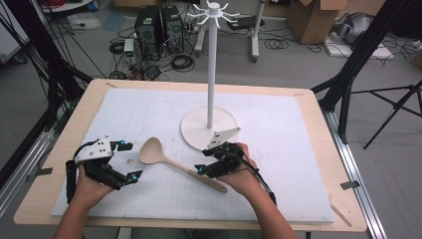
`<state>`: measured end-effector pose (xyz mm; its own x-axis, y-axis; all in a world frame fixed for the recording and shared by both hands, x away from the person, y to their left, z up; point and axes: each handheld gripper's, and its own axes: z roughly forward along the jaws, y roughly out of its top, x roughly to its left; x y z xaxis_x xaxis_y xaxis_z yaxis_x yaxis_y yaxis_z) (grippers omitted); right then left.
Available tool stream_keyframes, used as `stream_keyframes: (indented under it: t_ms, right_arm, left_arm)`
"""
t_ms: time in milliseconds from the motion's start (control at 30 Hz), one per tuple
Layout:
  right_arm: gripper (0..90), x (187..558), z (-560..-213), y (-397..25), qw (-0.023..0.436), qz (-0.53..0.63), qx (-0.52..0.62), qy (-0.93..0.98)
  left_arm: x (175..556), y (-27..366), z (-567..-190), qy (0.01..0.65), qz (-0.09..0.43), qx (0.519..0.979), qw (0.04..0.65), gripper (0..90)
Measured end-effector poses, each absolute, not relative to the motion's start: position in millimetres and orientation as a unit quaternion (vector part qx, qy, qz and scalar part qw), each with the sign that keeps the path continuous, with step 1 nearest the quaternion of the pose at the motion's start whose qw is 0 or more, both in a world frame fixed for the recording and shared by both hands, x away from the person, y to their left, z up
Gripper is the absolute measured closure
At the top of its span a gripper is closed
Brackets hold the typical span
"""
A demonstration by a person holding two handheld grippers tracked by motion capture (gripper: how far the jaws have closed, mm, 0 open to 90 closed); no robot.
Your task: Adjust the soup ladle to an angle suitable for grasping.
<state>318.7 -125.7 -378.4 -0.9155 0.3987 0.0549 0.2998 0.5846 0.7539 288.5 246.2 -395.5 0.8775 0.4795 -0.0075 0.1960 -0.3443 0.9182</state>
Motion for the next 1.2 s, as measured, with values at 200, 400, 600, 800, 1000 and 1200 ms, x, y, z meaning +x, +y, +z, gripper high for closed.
stream_keyframes:
  t_ms: [200, 400, 600, 800, 1000, 1200]
  right_arm:
    - [33.2, 312, -373, -161, 0.076, 0.435, 0.226, 0.868]
    - [27.5, 304, -370, -200, 0.092, 0.457, 0.261, 0.845]
    - [21.8, 295, -368, -234, 0.113, 0.483, 0.284, 0.821]
    - [18.5, 285, -375, -258, 0.129, 0.498, 0.295, 0.805]
    - [15.3, 275, -389, -279, 0.155, 0.501, 0.326, 0.786]
    - [12.0, 275, -392, -288, 0.157, 0.514, 0.336, 0.773]
  left_arm:
    - [288, 246, -395, 0.207, 0.134, 0.809, 0.534, 1.7]
    - [289, 246, -395, 0.207, 0.133, 0.809, 0.534, 1.7]
    - [288, 246, -394, 0.205, 0.133, 0.809, 0.535, 1.7]
    - [288, 246, -394, 0.206, 0.134, 0.806, 0.539, 1.7]
    - [288, 243, -392, 0.201, 0.132, 0.804, 0.544, 1.7]
    - [286, 245, -392, 0.203, 0.132, 0.801, 0.547, 1.7]
